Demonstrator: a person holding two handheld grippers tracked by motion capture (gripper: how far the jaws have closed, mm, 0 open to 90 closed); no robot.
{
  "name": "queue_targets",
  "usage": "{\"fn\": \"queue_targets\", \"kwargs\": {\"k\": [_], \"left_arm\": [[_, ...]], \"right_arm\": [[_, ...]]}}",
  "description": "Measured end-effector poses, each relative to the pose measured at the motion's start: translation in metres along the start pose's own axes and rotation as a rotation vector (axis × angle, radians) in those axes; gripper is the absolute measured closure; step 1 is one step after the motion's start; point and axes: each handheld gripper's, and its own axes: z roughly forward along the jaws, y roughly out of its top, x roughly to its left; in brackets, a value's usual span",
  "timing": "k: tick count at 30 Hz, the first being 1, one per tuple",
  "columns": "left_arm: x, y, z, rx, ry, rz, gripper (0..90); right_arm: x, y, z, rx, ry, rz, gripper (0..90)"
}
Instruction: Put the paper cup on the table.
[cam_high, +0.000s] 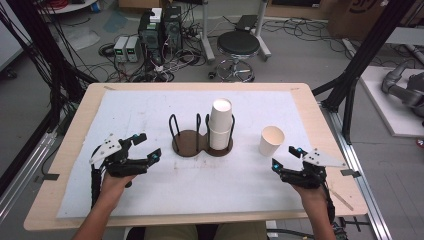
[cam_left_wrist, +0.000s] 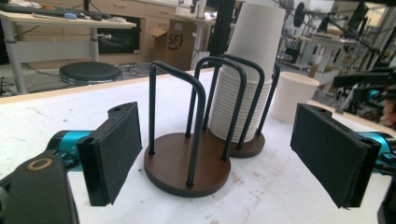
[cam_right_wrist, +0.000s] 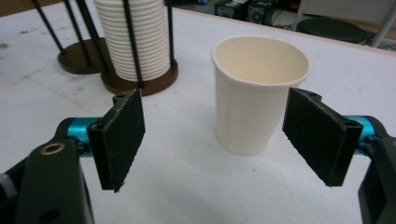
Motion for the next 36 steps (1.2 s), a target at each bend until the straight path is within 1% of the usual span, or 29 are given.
{"fn": "queue_targets", "kwargs": {"k": [1, 3, 7, 13, 19, 20, 24, 26, 36], "left_arm": [[0.0, 0.0, -0.001, 0.01, 0.008, 0.007, 16.7], [-0.001, 0.0, -0.001, 0.006, 0.011, 0.007, 16.7], [-0.001, 0.0, -0.005, 0.003, 0.023, 0.011, 16.7], [-0.003, -0.001, -0.009, -0.004, 0.024, 0.012, 16.7], [-0.008, -0.001, -0.009, 0.0, 0.015, 0.038, 16.8], [-0.009, -0.001, -0.009, -0.003, 0.013, 0.035, 16.8], [-0.011, -0.001, -0.009, -0.003, 0.003, 0.04, 17.0], [-0.011, -0.001, -0.008, -0.004, 0.006, 0.038, 17.0], [-0.011, -0.002, -0.007, 0.002, 0.008, 0.035, 17.1]], "right_arm": [[0.003, 0.0, -0.002, -0.008, 0.009, -0.008, 21.5], [0.007, 0.001, -0.004, -0.015, 0.021, -0.015, 21.5], [0.013, 0.001, -0.008, -0.037, 0.046, -0.012, 21.5], [0.019, 0.002, -0.012, -0.055, 0.049, -0.02, 21.5], [0.026, 0.004, -0.015, -0.061, 0.049, -0.046, 21.5], [0.027, 0.005, -0.015, -0.063, 0.048, -0.046, 21.5], [0.028, 0.005, -0.014, -0.056, 0.046, -0.048, 21.6], [0.027, 0.005, -0.013, -0.056, 0.043, -0.061, 21.6], [0.024, 0.004, -0.015, -0.057, 0.037, -0.057, 21.6]]}}
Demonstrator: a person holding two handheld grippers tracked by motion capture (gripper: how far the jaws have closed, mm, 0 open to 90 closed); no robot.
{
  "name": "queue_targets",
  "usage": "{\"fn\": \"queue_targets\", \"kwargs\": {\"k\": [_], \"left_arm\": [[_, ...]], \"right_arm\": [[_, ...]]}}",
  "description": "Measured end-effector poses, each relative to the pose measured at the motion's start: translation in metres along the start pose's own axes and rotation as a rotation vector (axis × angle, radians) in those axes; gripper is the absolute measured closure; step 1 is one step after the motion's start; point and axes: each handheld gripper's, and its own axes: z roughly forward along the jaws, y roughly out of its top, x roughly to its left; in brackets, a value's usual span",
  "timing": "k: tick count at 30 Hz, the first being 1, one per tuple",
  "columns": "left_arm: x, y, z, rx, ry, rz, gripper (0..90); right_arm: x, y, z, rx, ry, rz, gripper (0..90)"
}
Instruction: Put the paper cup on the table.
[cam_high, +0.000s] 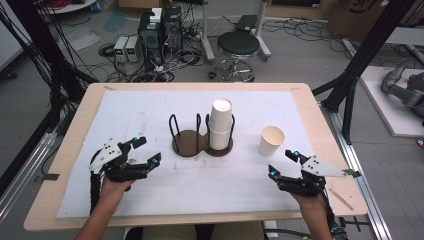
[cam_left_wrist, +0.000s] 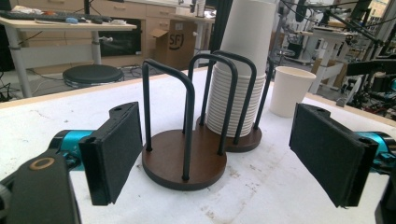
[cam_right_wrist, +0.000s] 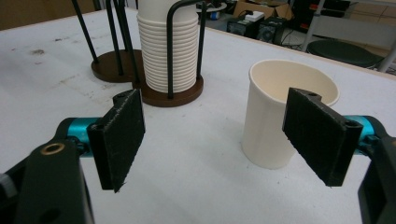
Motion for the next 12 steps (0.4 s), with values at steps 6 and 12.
{"fn": "queue_targets", "kwargs": {"k": [6, 12], "left_arm": [[-0.0002, -0.0002, -0.0006, -0.007, 0.002, 0.002, 17.1], [0.0007, -0.0007, -0.0015, -0.004, 0.002, -0.002, 17.1]], "right_arm": [[0.0001, -0.0001, 0.0018, 0.001, 0.002, -0.005, 21.6], [-0.0006, 0.0003, 0.0026, -0.002, 0.005, -0.005, 21.6]]}}
